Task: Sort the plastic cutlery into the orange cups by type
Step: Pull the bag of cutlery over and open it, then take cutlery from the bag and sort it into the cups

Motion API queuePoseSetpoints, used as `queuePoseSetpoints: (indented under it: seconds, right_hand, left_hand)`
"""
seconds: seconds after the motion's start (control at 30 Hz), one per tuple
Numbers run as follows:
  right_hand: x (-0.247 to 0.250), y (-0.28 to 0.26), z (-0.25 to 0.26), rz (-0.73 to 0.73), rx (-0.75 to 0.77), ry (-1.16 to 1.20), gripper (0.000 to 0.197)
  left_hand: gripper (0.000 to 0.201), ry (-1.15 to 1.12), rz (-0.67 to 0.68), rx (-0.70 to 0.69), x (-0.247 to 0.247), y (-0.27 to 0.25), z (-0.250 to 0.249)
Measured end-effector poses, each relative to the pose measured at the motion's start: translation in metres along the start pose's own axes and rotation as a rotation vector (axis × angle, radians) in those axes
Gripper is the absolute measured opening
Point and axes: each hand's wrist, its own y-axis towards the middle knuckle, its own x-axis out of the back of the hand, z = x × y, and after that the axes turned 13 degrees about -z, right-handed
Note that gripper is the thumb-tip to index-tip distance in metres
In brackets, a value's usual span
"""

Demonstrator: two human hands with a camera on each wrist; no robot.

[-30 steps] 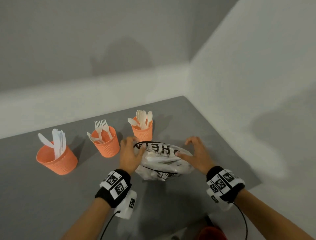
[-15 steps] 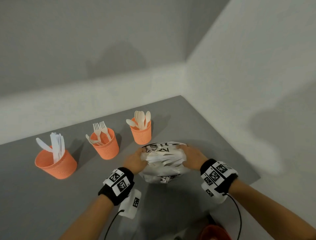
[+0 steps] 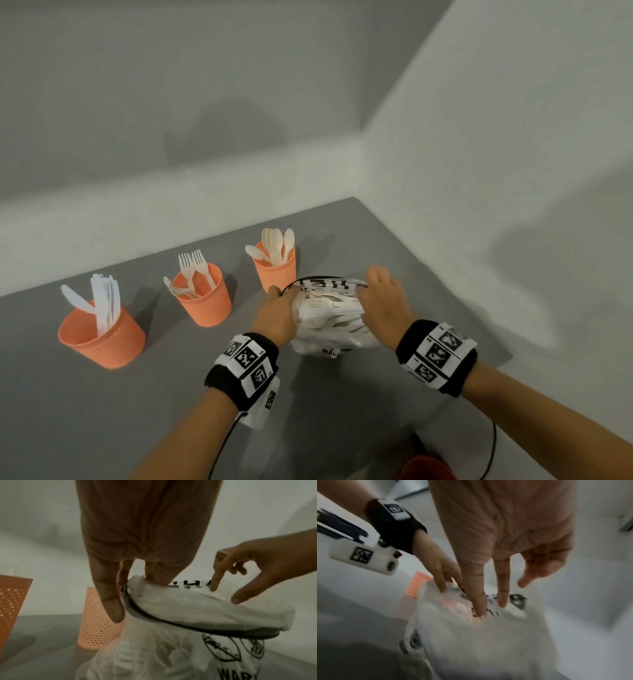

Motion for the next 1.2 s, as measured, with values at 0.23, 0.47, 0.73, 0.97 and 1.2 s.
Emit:
queuePoseSetpoints:
  seconds: [0.23,0.47,0.73,0.97,1.2]
  right_hand:
    - [-0.022,0.038,0.018,0.245,0.153,0.169,0.048]
    - [-0.044,0.067,0.007,0.462,0.089,0.331,0.081]
    - [-0.051,0.075,-0.001,0.461,-0.016,0.407,0.082]
    - [-0.054,0.088,-0.008,0.53,-0.093,0.534,0.079]
    - [-0.053,0.093,-0.015,0.562,-0.082,0.618,0.083]
  left_hand:
    - [0.062,-0.035,0.026,0.111,0.006,-0.005,0.0]
    - [0.063,-0.137,0.078,0.154,0.012,-0.002,-0.004]
    - [0.061,-0.204,0.059,0.179,0.021,0.017,-0.006]
    - [0.056,-0.208,0.019,0.209,0.026,0.026,-0.006]
    - [0.054,-0.23,-0.006,0.238,0.023,0.03,-0.009]
